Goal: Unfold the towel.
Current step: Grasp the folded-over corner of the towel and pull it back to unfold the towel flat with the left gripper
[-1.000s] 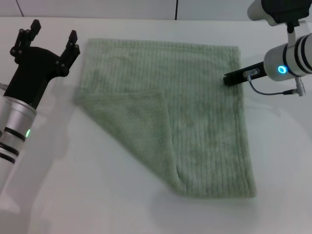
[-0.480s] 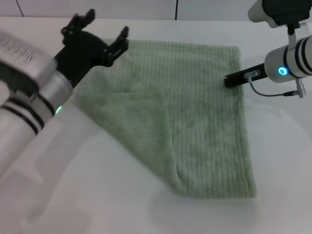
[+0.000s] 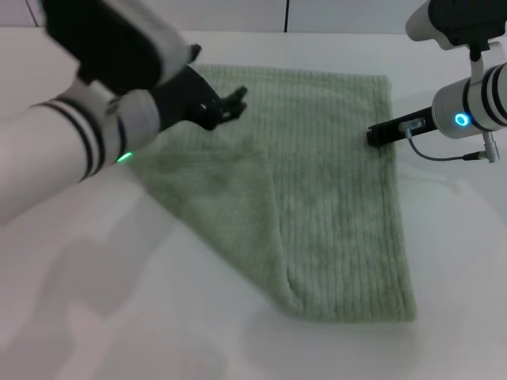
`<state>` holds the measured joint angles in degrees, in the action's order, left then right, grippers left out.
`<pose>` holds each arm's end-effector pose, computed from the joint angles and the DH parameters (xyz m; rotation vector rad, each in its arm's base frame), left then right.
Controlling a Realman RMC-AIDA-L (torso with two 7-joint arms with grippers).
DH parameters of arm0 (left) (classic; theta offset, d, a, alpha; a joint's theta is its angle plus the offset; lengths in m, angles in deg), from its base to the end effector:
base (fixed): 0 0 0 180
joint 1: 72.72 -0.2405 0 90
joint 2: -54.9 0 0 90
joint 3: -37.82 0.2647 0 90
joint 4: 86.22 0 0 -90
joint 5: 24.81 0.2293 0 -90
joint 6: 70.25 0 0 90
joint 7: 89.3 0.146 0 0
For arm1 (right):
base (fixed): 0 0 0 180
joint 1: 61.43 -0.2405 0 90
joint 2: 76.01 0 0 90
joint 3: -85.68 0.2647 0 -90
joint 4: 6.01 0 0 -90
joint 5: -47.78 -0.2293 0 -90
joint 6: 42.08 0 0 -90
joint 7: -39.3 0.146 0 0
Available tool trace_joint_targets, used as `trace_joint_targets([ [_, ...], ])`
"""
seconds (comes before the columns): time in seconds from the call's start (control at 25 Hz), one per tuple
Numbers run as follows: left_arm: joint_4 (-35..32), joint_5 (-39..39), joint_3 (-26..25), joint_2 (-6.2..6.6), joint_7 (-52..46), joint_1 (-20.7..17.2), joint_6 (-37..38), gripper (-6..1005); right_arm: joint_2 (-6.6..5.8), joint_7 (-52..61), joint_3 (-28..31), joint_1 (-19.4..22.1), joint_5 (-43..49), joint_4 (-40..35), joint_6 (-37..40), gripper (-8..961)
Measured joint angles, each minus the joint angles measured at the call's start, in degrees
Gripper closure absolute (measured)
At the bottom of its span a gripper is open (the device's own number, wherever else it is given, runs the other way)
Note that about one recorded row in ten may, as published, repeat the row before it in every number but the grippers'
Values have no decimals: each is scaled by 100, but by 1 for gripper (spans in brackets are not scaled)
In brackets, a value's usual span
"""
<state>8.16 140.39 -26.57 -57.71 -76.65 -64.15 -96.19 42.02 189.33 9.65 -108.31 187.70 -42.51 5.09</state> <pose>-0.1593 0.3491 -0.0333 -2.1919 -0.3368 -0.1498 0.2331 0.4572 -0.0623 -2.2574 1.1869 -0.1136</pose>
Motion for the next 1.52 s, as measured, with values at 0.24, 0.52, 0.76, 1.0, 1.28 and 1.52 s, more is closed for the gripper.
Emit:
trace_joint_targets([
  [0.24, 299, -28, -317, -408, 744, 189, -1196, 188, -8, 0, 3, -3, 4, -28, 4, 954],
  [0.52, -218, -830, -595, -576, 1218, 1266, -2436, 188, -9, 0, 9, 32, 4, -48, 0, 954],
  [0.76, -1125, -821, -561, -600, 1083, 1929, -2323, 189, 6, 2, -12, 100, 4, -256, 78, 954],
  [1.0, -1090, -795, -526, -603, 1115, 1896, -2289, 189, 23, 28, 4, 168, 3, -449, 218, 954],
  [1.28, -1220, -791, -481, -605, 1087, 1969, -2347, 189, 33, 45, -17, 180, 1, -436, 255, 953],
  [1.52, -1298, -787, -427, -606, 1099, 2029, -2329, 189, 37, 47, -35, 181, 0, -403, 222, 953],
])
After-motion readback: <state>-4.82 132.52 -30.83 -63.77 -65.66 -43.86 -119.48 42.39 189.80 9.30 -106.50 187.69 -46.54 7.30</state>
